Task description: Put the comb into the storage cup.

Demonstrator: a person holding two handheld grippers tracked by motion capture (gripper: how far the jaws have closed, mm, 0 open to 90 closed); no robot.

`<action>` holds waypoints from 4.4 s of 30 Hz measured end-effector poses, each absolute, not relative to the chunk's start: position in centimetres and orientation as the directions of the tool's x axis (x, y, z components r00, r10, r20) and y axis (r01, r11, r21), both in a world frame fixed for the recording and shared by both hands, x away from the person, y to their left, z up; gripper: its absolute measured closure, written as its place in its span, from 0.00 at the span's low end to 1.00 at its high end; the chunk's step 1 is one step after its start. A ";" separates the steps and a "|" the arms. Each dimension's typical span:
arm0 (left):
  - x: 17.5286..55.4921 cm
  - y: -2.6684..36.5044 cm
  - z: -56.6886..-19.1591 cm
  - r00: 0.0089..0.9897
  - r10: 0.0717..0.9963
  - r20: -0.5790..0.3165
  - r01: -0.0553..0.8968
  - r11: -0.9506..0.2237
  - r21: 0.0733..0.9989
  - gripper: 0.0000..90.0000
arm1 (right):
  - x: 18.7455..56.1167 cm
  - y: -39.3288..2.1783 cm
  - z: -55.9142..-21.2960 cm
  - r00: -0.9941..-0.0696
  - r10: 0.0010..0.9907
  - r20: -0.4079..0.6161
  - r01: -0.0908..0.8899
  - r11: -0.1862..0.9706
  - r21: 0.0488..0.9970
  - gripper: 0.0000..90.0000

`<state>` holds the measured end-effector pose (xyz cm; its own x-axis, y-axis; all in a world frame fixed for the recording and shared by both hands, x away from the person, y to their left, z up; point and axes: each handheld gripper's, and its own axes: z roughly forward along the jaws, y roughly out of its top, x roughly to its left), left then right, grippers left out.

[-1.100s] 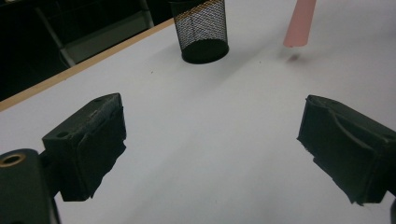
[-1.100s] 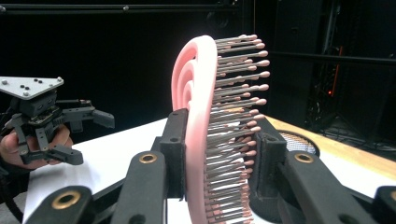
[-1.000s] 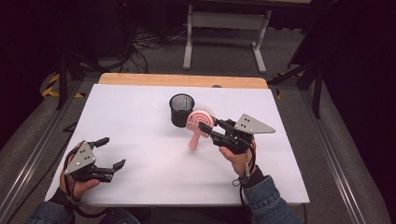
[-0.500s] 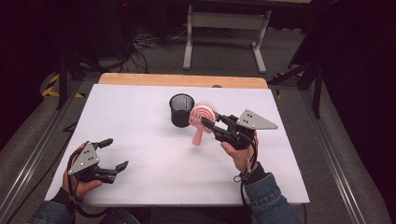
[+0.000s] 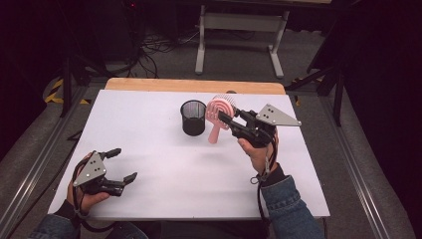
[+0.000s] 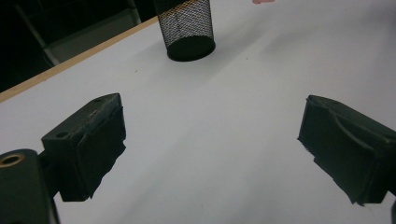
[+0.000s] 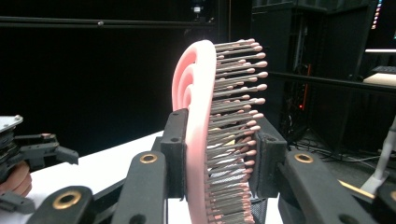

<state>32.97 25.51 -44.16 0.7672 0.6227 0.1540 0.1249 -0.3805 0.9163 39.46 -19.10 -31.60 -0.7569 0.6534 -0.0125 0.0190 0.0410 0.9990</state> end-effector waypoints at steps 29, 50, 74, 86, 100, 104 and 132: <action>33.0 25.4 -44.3 0.779 0.608 0.152 0.124 -0.387 0.914 0.09 | 42.8 -17.4 -28.6 -0.723 0.690 -0.034 -0.023 0.026 0.999 0.72; 33.0 25.3 -44.3 0.787 0.601 0.143 0.127 -0.384 0.915 0.09 | 44.7 -15.7 -27.6 -0.716 0.697 -0.027 -0.031 0.007 0.999 0.72; 32.8 25.4 -44.2 0.790 0.596 0.143 0.118 -0.377 0.919 0.09 | 47.2 -13.5 -28.6 -0.692 0.722 -0.020 -0.026 0.002 1.000 0.72; 32.7 25.4 -44.2 0.791 0.596 0.142 0.112 -0.369 0.923 0.09 | 47.9 -11.7 -29.3 -0.680 0.733 -0.011 -0.013 0.003 1.000 0.72; 32.7 25.4 -44.2 0.792 0.593 0.144 0.113 -0.375 0.920 0.09 | 48.8 -11.2 -31.8 -0.674 0.737 0.059 0.057 -0.028 0.998 0.72; 32.7 25.4 -44.2 0.791 0.595 0.146 0.114 -0.377 0.919 0.09 | 48.9 -11.2 -32.5 -0.667 0.742 0.075 0.075 -0.034 0.997 0.72; 32.7 25.3 -44.3 0.792 0.591 0.154 0.111 -0.387 0.915 0.09 | 48.6 -11.4 -36.2 -0.676 0.717 0.172 0.154 -0.091 0.984 0.71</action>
<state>32.74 25.32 -44.34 0.7920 0.5908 0.1539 0.1110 -0.3872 0.9153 48.62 -11.38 -36.21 -0.6760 0.7166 0.1717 0.1537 -0.0907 0.9839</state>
